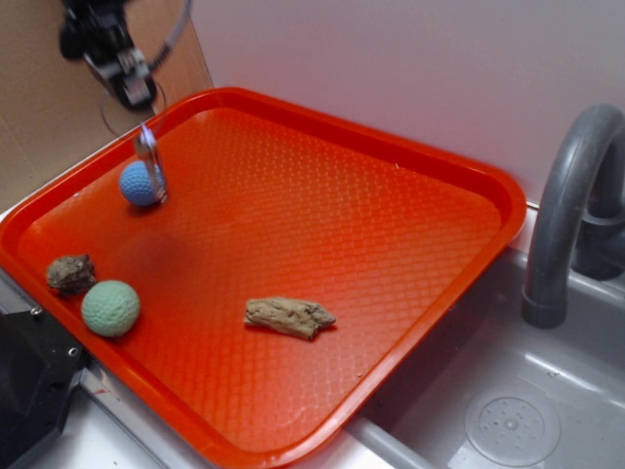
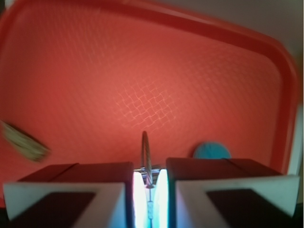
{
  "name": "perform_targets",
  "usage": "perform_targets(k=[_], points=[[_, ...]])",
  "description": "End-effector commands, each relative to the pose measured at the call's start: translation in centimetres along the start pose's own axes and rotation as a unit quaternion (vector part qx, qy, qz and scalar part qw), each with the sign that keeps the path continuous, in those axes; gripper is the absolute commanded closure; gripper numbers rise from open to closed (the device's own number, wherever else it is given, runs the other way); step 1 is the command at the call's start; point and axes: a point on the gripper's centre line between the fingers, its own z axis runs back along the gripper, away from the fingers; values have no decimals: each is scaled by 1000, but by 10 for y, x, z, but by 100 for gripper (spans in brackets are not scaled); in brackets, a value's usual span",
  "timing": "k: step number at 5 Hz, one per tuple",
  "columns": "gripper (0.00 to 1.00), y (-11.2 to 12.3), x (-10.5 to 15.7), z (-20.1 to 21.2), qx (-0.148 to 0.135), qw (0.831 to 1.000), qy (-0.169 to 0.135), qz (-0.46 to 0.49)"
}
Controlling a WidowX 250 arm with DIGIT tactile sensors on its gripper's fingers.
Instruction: Grab the silver keys.
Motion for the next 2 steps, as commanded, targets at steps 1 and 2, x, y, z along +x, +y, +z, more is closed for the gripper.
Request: perform_targets(k=[1,2], points=[[100,-21,22,66,90,967,-29,239],[100,-19,19,63,96,959,-24,264]])
